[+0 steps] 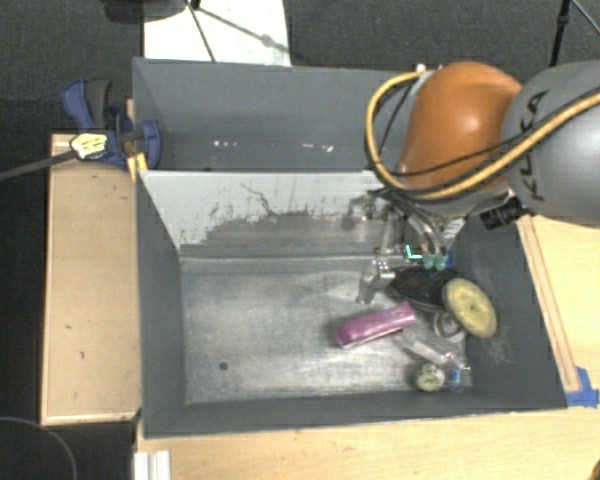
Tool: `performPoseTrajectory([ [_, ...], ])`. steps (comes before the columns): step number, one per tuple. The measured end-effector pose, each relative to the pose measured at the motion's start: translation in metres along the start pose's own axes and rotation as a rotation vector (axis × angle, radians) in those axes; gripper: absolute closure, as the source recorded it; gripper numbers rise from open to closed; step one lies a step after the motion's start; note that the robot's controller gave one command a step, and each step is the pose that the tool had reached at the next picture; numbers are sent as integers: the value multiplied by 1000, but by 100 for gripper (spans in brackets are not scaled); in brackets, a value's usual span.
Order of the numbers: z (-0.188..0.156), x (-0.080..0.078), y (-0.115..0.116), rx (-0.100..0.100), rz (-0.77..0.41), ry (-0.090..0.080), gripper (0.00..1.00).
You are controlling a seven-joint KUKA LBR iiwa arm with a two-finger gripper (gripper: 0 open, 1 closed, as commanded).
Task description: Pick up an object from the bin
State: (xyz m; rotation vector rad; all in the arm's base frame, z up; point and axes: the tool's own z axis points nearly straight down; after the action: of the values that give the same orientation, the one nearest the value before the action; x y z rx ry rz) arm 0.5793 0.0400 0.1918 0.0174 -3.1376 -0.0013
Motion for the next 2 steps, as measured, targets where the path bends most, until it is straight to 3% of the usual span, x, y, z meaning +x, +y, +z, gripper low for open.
performPoseTrajectory([
  [1, 46, 43, -63, 3, -13, 1, 0],
  [2, 124, 70, -79, 0, 35, -2, 0],
])
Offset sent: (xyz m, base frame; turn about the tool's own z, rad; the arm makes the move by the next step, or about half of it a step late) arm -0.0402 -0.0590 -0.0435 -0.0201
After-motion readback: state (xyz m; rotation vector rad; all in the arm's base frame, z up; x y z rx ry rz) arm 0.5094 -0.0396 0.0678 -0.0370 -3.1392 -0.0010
